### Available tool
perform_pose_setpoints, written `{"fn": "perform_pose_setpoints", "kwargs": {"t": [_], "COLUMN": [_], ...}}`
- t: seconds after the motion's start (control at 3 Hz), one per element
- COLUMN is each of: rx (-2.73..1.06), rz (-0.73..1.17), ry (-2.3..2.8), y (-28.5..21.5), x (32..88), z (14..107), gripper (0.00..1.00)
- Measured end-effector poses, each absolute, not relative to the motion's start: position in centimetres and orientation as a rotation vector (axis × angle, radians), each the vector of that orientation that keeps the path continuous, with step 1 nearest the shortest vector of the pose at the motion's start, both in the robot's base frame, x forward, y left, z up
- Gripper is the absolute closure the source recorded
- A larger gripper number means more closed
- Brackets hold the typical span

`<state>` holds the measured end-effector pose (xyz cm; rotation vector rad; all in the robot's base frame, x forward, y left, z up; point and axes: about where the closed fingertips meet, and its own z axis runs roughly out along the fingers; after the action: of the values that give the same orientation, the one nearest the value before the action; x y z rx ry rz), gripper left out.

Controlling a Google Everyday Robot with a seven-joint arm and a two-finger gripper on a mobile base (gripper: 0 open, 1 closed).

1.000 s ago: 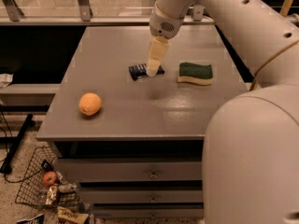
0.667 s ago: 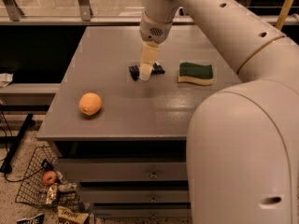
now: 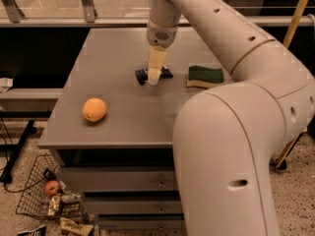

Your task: Pick rxbar blueberry

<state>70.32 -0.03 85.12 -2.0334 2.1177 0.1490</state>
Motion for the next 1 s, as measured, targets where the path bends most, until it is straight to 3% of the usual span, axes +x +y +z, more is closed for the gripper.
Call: {"fn": "perform_pose_setpoints", "kwargs": {"t": [0.33, 1.0], "rx": [-2.023, -2.014], "rz": [0.163, 0.207], "ry": [2.152, 2.190], "y": [-0.5, -1.2], "x": [70.9, 71.5], "z": [84.0, 81.9], "gripper": [0.01, 0.42]}}
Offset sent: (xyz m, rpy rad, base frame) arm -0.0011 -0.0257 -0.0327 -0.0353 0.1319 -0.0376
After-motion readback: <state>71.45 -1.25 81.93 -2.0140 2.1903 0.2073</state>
